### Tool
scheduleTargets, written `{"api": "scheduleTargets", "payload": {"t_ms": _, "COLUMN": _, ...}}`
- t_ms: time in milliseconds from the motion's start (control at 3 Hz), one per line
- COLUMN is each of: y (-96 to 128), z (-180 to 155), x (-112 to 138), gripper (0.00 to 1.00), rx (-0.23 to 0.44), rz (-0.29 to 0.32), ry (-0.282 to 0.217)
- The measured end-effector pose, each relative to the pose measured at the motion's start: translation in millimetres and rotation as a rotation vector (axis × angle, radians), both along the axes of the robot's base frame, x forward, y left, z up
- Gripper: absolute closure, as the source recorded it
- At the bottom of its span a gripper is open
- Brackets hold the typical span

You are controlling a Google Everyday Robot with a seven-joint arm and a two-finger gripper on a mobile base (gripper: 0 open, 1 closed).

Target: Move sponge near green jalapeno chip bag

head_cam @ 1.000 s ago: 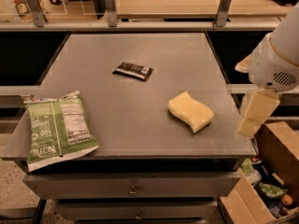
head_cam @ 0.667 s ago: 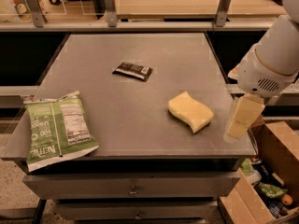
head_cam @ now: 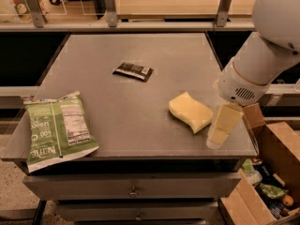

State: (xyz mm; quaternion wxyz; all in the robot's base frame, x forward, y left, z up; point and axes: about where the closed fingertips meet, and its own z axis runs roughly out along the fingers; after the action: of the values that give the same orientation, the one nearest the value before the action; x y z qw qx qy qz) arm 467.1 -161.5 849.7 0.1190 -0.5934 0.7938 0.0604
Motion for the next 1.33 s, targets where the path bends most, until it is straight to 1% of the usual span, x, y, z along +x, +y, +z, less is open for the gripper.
{"api": "scheduleTargets", "payload": {"t_ms": 333, "y": 16.8, "z": -10.7, "x": 0.3, "gripper": 0.00, "rx": 0.014, "rz": 0.019, "ry": 0.020}}
{"api": "scheduleTargets", "payload": {"t_ms": 667, "y": 28.8, "z": -21.8, "x": -0.1, "gripper": 0.18, "rx": 0.029, "rz": 0.034, "ry": 0.038}}
{"api": "scheduleTargets", "payload": {"t_ms": 1333, "y": 45.9, "z": -30.8, "x": -2.9, "gripper": 0.64, "rx": 0.050, "rz": 0.057, "ry": 0.063}}
